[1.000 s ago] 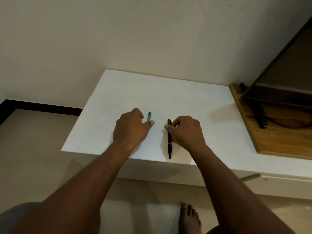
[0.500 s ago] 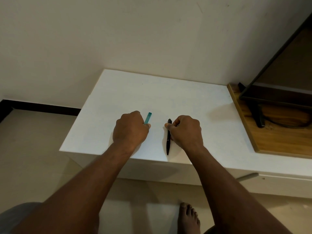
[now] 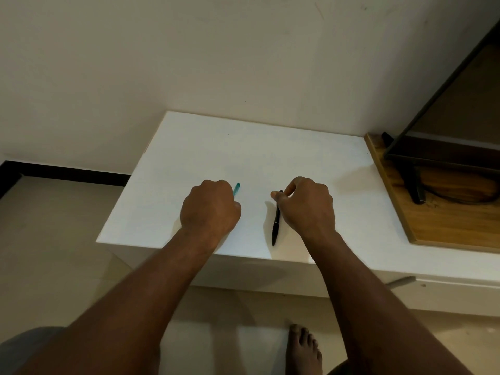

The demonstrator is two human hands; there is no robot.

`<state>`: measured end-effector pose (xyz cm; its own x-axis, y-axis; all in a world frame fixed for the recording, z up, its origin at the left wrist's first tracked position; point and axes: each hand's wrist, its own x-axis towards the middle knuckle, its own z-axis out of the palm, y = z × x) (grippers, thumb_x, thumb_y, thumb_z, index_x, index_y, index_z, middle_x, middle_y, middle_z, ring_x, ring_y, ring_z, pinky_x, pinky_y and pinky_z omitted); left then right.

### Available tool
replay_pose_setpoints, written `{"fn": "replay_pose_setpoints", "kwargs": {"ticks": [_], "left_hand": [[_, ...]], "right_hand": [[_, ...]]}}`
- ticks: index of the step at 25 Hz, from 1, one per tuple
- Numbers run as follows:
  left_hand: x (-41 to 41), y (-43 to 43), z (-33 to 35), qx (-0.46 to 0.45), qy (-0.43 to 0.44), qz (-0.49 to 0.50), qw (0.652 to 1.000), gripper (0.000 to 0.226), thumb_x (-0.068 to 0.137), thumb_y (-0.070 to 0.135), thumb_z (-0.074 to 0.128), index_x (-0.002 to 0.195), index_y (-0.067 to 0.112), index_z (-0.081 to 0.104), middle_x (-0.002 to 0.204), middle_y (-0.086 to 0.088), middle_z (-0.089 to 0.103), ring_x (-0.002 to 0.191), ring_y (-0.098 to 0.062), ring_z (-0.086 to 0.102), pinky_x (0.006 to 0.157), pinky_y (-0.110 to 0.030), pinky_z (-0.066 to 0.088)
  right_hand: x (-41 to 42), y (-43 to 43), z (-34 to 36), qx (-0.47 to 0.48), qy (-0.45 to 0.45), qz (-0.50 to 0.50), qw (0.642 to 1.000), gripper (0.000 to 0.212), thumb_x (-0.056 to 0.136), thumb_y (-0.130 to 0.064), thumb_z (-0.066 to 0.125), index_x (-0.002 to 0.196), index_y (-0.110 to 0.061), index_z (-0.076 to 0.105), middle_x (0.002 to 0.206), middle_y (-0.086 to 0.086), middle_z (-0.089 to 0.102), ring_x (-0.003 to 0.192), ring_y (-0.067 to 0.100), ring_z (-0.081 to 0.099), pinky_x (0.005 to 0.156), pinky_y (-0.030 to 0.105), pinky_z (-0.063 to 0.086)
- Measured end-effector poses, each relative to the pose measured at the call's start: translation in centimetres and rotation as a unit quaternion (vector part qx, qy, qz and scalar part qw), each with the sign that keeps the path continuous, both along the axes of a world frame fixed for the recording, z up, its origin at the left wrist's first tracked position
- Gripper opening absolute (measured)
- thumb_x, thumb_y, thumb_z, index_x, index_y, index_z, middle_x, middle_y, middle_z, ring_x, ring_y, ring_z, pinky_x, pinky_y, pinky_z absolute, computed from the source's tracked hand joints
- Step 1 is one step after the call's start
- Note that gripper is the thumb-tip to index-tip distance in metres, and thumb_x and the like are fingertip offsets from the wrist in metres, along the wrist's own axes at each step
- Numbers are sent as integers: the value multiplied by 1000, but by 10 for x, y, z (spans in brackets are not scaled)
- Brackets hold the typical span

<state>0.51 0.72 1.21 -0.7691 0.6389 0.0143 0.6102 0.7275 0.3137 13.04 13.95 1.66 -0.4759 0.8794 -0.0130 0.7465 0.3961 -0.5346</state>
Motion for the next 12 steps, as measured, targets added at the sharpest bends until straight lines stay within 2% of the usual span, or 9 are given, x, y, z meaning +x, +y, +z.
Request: {"fn": "replay_pose_setpoints", "kwargs": {"ticks": [4,8,10,12], "left_hand": [[-4,1,4,-1,-39,22,999,25,83,36,67,68,18,56,66,1,55,59,-19,52,52,-26,38],[-4,3,12,-4,-81,14,997,27,85,46,70,83,19,69,77,0,68,72,-22,66,69,-35,58],[-6,2,18,49,-157,-7,986,19,86,38,71,83,19,72,75,2,73,67,-19,72,69,-36,62],[-6,1,26,107,-227,-28,968,11,87,28,71,80,21,74,71,6,76,59,-12,74,59,-30,62]], "right_hand": [[-5,-5,22,-9,60,19,998,25,91,-48,77,87,-24,70,81,-3,73,78,18,69,65,30,48],[-13,-17,32,-12,107,64,992,24,92,-47,77,88,-24,71,78,-7,73,72,12,68,63,28,51],[-15,-21,33,-22,126,64,990,24,93,-46,78,91,-23,72,79,-8,73,73,12,68,64,28,52],[-15,-21,36,-67,168,53,982,22,93,-45,78,94,-24,73,81,-8,74,76,11,71,68,28,54]]}}
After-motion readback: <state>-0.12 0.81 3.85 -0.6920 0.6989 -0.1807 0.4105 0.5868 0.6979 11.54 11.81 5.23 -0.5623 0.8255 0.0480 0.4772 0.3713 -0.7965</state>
